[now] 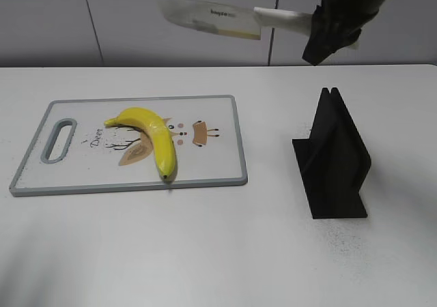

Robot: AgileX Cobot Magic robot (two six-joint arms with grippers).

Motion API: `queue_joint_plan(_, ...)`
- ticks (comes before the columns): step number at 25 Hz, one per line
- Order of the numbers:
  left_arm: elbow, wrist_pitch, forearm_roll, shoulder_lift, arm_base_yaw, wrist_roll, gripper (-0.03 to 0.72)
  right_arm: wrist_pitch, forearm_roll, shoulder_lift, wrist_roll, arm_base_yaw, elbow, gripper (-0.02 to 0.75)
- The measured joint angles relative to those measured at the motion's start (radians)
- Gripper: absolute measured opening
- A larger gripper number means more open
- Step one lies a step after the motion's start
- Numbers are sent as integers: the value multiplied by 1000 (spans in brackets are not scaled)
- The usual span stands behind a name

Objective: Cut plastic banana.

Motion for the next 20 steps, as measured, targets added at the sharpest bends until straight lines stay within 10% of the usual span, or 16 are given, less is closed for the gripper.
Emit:
queue_joint_plan(13,-485,91,-124,581,-24,572,490,100,161,257,-326,34,-307,196)
queue_joint_plan(20,-646,119,-126,785,-138,638,490,102,217,294,-417,65,-311,196)
